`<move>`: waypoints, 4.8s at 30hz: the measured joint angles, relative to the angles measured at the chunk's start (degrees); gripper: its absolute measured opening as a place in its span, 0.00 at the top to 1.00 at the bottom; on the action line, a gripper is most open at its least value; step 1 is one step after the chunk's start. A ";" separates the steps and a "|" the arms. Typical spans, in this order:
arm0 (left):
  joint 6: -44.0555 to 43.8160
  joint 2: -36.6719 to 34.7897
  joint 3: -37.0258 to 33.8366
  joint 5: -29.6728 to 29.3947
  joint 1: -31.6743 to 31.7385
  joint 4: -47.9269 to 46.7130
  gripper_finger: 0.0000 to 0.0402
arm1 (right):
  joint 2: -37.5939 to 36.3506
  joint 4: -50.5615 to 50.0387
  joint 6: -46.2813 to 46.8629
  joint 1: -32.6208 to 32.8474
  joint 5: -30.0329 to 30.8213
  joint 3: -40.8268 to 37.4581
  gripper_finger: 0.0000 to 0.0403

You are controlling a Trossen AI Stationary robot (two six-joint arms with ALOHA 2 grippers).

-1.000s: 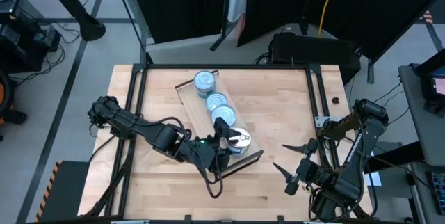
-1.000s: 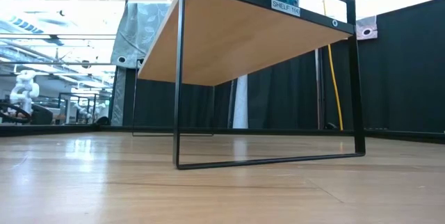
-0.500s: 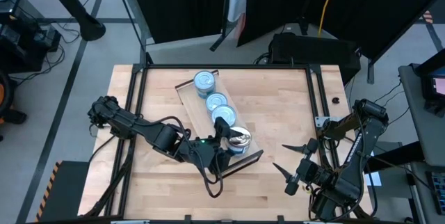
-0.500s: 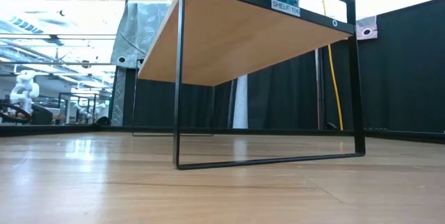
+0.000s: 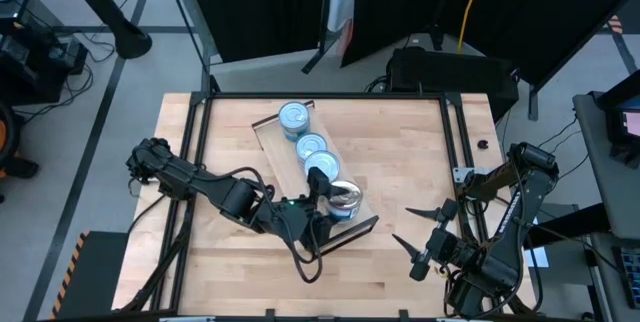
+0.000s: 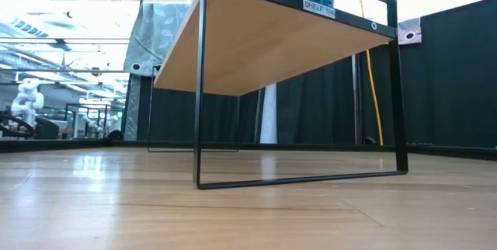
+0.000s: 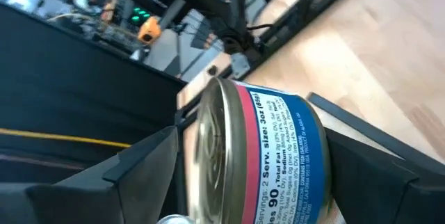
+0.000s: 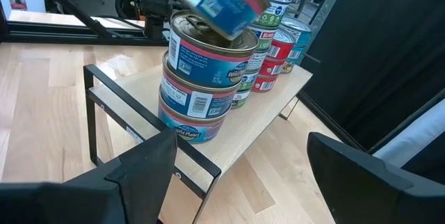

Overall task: Stack canned seafood by type on shelf
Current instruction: Stack the blue-pink tuna can on top of the blue-pink tuna cans on the shelf, then return to Home Position

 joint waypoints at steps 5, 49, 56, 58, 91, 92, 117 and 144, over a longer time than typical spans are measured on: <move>0.68 0.03 0.00 -1.13 0.05 3.86 0.17 | 0.00 0.04 -0.03 -0.01 -1.04 0.00 0.22; -14.36 -17.03 6.45 -11.49 -13.73 -11.23 0.99 | -20.51 0.71 -28.82 -0.28 0.40 0.02 0.78; -19.37 -24.33 -1.60 0.31 -12.52 -6.78 0.99 | -32.99 7.43 -40.08 0.93 2.75 -7.12 0.99; -20.35 -26.37 -9.17 -1.07 -13.14 -3.41 1.00 | -36.66 12.27 -41.57 1.82 3.06 -13.42 1.00; -28.56 -66.07 -95.80 -3.77 -12.70 66.31 1.00 | -62.15 124.48 -90.27 -11.07 -24.98 -81.15 1.00; -28.55 -66.44 -96.39 -3.86 -12.69 67.00 1.00 | -62.33 124.99 -91.11 -12.24 -26.47 -81.15 1.00; -23.56 -75.68 -99.62 -8.32 -11.53 60.84 1.00 | -63.04 117.24 -86.56 -43.91 -58.96 -81.31 1.00; -25.22 -101.02 -99.58 -6.03 -10.87 32.16 1.00 | -66.40 109.71 -86.47 -55.71 -71.91 -81.33 1.00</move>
